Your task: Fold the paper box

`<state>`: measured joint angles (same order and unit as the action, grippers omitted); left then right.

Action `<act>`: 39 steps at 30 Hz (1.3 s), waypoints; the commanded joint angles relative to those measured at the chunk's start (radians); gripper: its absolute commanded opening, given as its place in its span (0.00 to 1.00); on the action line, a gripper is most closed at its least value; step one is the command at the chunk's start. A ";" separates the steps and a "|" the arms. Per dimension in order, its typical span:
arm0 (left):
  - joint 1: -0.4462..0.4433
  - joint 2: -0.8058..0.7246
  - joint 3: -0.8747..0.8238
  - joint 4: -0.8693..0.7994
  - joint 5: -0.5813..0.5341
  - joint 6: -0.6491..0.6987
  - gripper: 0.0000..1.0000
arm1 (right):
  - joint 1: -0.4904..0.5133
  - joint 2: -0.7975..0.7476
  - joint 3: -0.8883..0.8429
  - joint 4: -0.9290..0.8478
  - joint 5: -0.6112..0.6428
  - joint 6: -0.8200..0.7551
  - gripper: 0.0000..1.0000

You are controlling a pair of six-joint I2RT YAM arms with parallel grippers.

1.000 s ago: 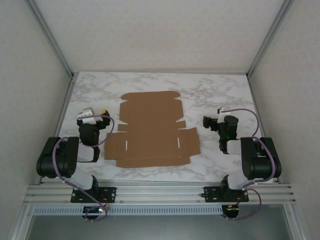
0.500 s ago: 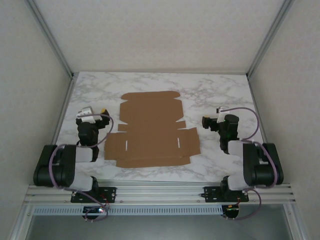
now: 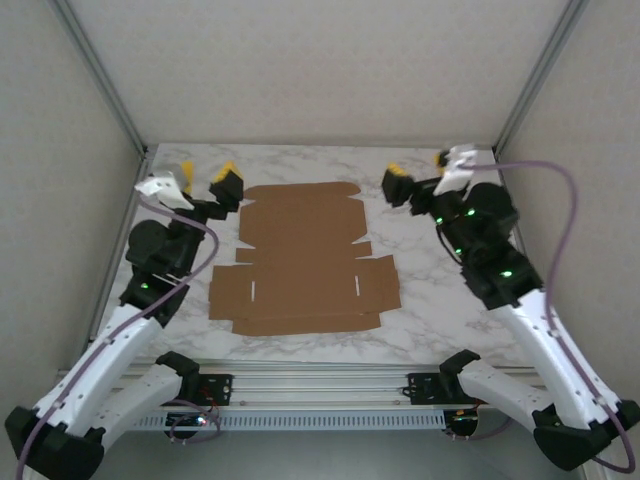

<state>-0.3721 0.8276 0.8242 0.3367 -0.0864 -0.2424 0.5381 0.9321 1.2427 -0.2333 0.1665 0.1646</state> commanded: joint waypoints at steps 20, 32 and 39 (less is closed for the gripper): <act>-0.069 0.155 -0.296 -0.206 0.326 -0.565 0.33 | -0.017 0.585 0.085 -0.360 -0.256 0.163 0.27; -0.170 0.498 -0.197 -0.371 0.394 -0.489 0.00 | -0.098 1.047 0.313 -0.323 -0.347 0.211 0.00; -0.212 0.718 -0.052 -0.448 0.380 -0.525 0.00 | -0.108 1.258 0.499 -0.413 -0.324 0.223 0.00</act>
<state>-0.5716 1.5043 0.7033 -0.0418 0.2924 -0.7601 0.4362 2.1330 1.6653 -0.5724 -0.1600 0.3752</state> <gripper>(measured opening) 0.050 0.046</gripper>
